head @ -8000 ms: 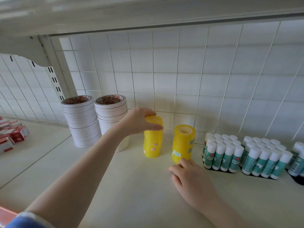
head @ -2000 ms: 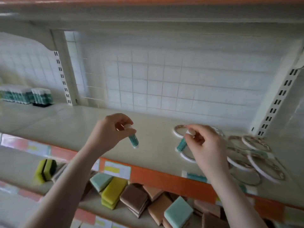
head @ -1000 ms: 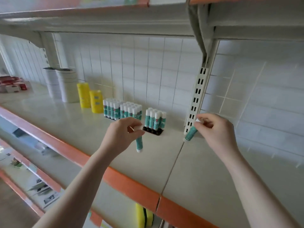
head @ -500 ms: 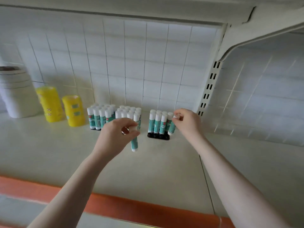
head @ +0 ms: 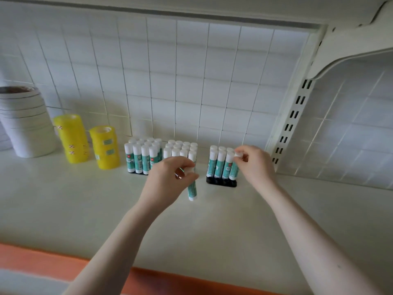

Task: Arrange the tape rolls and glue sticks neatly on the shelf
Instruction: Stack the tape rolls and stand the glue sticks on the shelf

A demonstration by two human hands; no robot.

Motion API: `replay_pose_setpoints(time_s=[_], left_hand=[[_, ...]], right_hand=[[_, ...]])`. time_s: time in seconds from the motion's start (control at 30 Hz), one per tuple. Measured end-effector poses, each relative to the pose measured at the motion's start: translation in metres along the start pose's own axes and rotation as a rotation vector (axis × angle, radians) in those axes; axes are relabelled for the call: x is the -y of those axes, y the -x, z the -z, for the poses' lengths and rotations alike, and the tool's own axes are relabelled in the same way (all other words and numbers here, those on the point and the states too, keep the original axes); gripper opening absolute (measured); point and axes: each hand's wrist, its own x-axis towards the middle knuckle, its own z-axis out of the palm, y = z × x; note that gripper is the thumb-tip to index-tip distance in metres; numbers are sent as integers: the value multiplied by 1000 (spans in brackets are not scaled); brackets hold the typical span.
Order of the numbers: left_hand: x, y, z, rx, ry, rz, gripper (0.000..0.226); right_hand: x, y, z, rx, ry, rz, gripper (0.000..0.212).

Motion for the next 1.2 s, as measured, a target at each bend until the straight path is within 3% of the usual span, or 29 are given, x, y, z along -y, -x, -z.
replay_pose_setpoints(time_s=[0.33, 0.73, 1.0, 1.1, 1.2], left_hand=[[-1, -6, -10, -4, -4, -4, 13], [2, -5, -21, -18, -15, 4, 15], [1, -9, -19, 5, -65, 9, 14], [-4, -16, -20, 22, -82, -16, 14], [-12, -28, -23, 42, -97, -67, 12]], right_hand=[[-9, -3, 0, -11, -44, 9, 21], [-22, 5, -18, -85, -42, 187, 27], [-28, 10, -19, -127, 128, 318, 31], [-31, 14, -16, -125, 161, 290, 35], [-34, 13, -7, -130, 209, 238, 26]])
